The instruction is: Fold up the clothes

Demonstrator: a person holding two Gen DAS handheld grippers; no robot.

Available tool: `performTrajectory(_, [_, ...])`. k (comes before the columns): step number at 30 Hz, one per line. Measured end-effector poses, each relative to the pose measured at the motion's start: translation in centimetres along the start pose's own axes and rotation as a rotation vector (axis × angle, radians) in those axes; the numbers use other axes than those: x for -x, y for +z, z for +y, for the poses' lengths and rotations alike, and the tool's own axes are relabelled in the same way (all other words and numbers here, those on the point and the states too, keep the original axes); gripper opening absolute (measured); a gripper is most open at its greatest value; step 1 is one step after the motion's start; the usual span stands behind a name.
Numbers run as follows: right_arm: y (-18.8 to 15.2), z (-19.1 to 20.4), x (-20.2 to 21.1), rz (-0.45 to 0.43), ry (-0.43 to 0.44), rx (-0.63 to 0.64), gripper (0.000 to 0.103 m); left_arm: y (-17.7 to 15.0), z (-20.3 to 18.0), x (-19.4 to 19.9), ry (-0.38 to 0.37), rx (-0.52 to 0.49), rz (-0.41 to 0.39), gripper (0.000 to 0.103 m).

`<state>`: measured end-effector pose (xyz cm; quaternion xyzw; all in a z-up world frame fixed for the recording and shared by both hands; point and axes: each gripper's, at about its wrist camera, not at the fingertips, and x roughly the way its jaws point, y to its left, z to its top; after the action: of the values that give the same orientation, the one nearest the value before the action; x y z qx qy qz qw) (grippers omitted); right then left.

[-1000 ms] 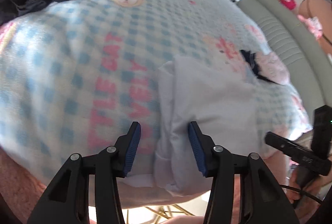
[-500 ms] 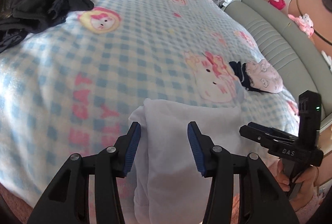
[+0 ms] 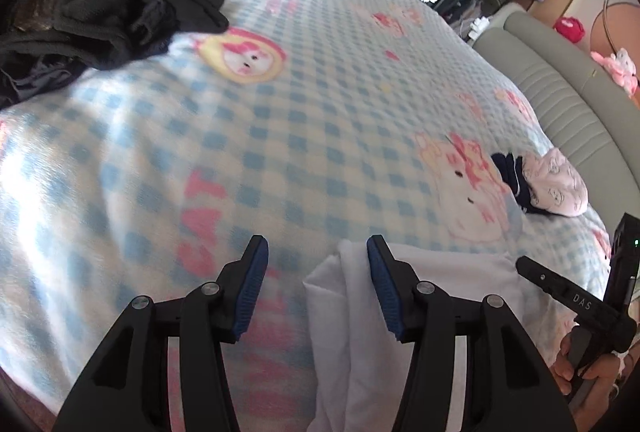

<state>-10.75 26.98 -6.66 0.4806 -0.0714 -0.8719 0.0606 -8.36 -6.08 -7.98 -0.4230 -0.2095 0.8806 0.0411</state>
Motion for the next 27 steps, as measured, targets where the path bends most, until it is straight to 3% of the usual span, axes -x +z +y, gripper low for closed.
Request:
performTrajectory(3, [-0.1, -0.8, 0.9, 0.007, 0.074, -0.056, 0.068, 0.1, 0.6, 1.5, -0.080, 0.045, -0.007, 0.052])
performTrajectory(5, [-0.8, 0.2, 1.0, 0.036, 0.160, -0.035, 0.068, -0.6, 0.0, 2.1, -0.121, 0.023, -0.004, 0.052])
performTrajectory(7, [-1.7, 1.5, 0.1, 0.074, 0.167, 0.010, 0.067, -1.3, -0.4, 1.9, -0.047, -0.020, 0.005, 0.052])
performTrajectory(9, [-2.3, 1.5, -1.0, 0.099, 0.076, 0.010, 0.067, -1.5, 0.6, 1.1, 0.097, -0.005, 0.030, 0.052])
performTrajectory(10, [-2.5, 1.4, -1.1, 0.103, 0.056, -0.001, 0.065, -1.3, 2.0, 1.1, 0.090, 0.053, 0.051, 0.050])
performTrajectory(12, [-2.8, 0.7, 0.4, 0.082, 0.106, -0.059, 0.066, -1.4, 4.1, 2.1, -0.065, 0.158, 0.069, 0.051])
performTrajectory(16, [-4.2, 1.7, 2.7, 0.111, 0.255, 0.006, 0.080, -2.7, 4.2, 3.2, -0.400, 0.173, 0.158, 0.059])
performTrajectory(17, [-4.7, 2.0, 2.4, 0.138, 0.286, 0.019, 0.080, -3.3, 3.5, 2.8, -0.420, 0.146, 0.188, 0.060])
performTrajectory(19, [-5.8, 2.4, 1.0, 0.203, 0.306, 0.021, 0.080, -4.6, 2.3, 1.5, -0.385, 0.099, 0.242, 0.062])
performTrajectory(22, [-6.3, 2.4, 0.1, 0.229, 0.354, -0.024, 0.083, -5.6, 2.0, -0.7, -0.344, 0.113, 0.300, 0.068])
performTrajectory(25, [-6.3, 2.3, -0.3, 0.231, 0.403, -0.063, 0.069, -5.3, 0.8, -0.3, -0.420, 0.098, 0.309, 0.055])
performTrajectory(27, [-6.1, 3.3, 0.6, 0.206, 0.412, 0.005, 0.069, -5.3, -0.1, -0.3, -0.414, 0.038, 0.306, 0.055])
